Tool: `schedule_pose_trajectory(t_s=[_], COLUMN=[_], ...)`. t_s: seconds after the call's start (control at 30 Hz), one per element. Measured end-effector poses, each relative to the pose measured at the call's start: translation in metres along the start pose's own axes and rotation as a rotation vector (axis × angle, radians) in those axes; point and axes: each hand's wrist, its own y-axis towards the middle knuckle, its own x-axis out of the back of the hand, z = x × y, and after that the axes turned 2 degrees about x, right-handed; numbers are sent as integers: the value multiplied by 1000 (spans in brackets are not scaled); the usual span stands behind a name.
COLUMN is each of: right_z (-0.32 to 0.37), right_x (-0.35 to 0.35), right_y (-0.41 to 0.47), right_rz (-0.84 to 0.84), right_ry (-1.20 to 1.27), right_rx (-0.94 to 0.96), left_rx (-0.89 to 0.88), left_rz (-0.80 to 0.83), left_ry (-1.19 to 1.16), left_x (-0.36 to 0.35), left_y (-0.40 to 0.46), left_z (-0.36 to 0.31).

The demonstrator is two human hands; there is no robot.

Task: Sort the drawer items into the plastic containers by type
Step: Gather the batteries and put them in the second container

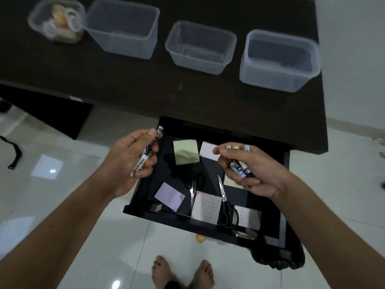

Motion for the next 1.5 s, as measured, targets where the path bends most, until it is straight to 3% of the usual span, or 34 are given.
schedule_pose_trajectory(t_s=[0.4, 0.8, 1.13, 1.5], right_z=[76, 157, 246, 250], right_x=[-79, -145, -187, -185], right_y=[32, 122, 225, 293], right_rz=[100, 113, -60, -179], right_ry=[-145, -108, -172, -298], right_rx=[66, 85, 138, 208], left_rx=[-37, -95, -205, -210], left_rz=[-50, -55, -118, -191], left_ry=[-4, 30, 234, 406], left_x=[-4, 53, 70, 75], left_y=[10, 71, 154, 221], left_z=[-61, -166, -266, -272])
